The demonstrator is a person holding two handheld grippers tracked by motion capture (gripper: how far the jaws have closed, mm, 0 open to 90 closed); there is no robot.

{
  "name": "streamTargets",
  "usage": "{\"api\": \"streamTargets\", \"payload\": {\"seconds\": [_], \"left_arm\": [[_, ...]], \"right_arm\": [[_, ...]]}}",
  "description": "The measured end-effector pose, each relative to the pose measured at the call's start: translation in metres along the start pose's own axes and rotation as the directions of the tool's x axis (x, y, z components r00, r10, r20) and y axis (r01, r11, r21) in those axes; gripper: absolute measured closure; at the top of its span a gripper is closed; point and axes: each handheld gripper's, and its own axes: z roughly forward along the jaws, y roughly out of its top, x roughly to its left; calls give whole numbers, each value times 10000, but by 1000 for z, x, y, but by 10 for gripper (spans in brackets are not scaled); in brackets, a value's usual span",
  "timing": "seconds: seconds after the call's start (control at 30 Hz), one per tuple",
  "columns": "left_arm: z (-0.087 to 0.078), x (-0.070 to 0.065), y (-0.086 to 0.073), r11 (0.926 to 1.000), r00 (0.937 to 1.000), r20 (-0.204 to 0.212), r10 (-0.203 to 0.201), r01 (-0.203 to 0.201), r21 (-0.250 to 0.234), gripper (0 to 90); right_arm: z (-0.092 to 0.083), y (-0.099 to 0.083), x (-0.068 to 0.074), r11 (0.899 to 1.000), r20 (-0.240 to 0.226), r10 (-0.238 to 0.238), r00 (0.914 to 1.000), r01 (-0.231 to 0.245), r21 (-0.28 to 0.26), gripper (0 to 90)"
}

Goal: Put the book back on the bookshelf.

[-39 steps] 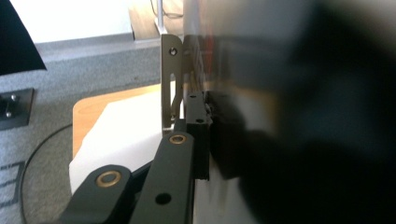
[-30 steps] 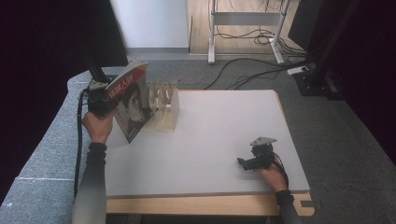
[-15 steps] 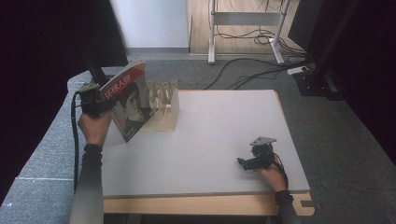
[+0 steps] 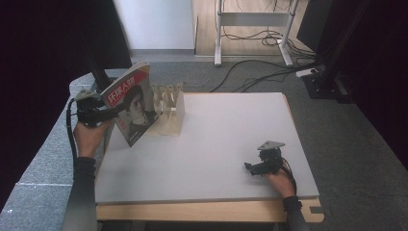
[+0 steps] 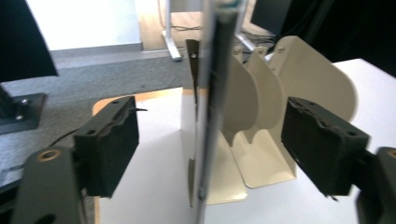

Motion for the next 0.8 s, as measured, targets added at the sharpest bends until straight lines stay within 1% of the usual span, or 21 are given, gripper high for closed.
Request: {"api": "streamTargets", "payload": {"seconds": [0.07, 0.1, 0.17, 0.23, 0.3, 0.37, 0.4, 0.47, 0.53, 0.63, 0.7, 0.8], "left_arm": [[-4, -1, -2, 10000, 10000, 52, -59, 59, 61, 141], [-6, -1, -3, 10000, 9999, 141, -44, 43, 87, 140], [-11, -2, -5, 9999, 9999, 157, -58, 56, 125, 133], [-16, -3, -7, 9998, 9990, 436, -57, 49, 185, 100], [-20, -5, -10, 9998, 9990, 450, -42, 33, 186, 87], [-25, -7, -13, 9998, 9983, 578, -16, 5, 202, 63], [-28, -8, -14, 9998, 9984, 558, 17, -29, 204, 55], [-33, -12, -17, 9994, 9982, 556, 226, -239, 244, 27], [-37, -16, -20, 9984, 9980, 419, 465, -479, 315, 0], [-44, -24, -24, 9968, 9963, 484, 709, -725, 327, 0], [-48, -30, -26, 9952, 9947, 562, 863, -886, 413, 0], [-53, -40, -31, 9912, 9919, 547, 1147, -1179, 594, 0]], "right_arm": [[0, 0, 0, 10000, -5, -10, 10000, 10, -6, 0], [0, 0, 0, 10000, -10, -14, 10000, 14, 1, 0], [0, 0, 0, 10000, -10, -12, 10000, 12, 2, 0], [0, 0, 0, 10000, 1, 5, 10000, -5, -3, 0], [0, 0, 0, 10000, 0, -10, 10000, 10, -8, 0], [0, 0, 0, 10000, -14, -19, 10000, 18, -13, 0], [0, 0, 0, 10000, -2, -20, 10000, 20, -15, 0], [0, 0, 0, 10000, -15, -20, 10000, 20, -15, 0], [0, 0, 0, 10000, -16, 1, 10000, -1, -6, 0], [0, 0, 0, 10000, -10, 1, 10000, -1, -5, 0], [0, 0, 0, 10000, -9, 1, 10000, -1, -6, 0], [0, 0, 0, 10000, -5, 15, 10000, -15, -3, 0]]}}
